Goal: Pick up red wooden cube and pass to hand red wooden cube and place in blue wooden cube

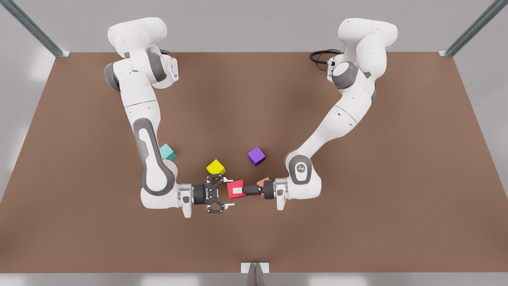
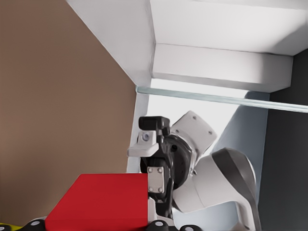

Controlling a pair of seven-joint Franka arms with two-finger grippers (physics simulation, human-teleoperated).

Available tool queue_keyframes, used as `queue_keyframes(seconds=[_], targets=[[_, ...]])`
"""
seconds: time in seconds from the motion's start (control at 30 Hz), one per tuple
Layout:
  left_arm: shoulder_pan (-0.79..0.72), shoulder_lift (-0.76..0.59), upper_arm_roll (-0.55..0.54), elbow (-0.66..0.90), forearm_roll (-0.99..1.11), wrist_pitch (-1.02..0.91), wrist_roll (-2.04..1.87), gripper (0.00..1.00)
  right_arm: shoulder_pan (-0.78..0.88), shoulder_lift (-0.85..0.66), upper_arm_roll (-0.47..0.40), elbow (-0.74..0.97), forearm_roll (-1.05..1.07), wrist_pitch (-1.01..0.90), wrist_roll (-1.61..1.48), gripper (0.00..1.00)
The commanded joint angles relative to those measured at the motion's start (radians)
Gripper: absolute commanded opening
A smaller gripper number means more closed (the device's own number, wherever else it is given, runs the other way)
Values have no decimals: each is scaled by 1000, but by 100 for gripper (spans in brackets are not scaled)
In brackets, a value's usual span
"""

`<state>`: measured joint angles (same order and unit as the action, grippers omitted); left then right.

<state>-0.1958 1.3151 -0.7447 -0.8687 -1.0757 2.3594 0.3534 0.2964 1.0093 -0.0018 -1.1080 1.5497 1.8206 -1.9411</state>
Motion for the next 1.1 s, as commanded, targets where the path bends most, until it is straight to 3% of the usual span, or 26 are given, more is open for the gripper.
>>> queue_keyframes(seconds=[0.0,0.47,0.53,0.6,0.63,0.7,0.77,0.8,1.07], targets=[[-1,-2,-1,0,-23,0,121,51,3,5,0,0,1,3,-27,100],[-8,-2,-2,0,-23,14,121,51,27,40,3,5,40,23,-27,100],[-8,0,-2,0,-24,14,121,51,27,40,3,5,43,23,-27,89],[-8,0,-2,0,-24,15,121,51,27,40,3,7,43,22,-29,54],[-8,0,-2,0,-24,14,121,54,29,40,3,5,43,22,-29,48],[-7,0,-2,0,-29,14,119,92,29,40,3,5,43,22,-27,43],[-7,0,-2,0,-29,14,119,93,29,40,3,4,50,20,-27,41],[-7,0,-2,0,-29,14,119,100,29,40,3,4,50,20,-27,41],[62,-11,-2,-1,9,-20,125,100,24,34,0,2,50,17,-27,41]])
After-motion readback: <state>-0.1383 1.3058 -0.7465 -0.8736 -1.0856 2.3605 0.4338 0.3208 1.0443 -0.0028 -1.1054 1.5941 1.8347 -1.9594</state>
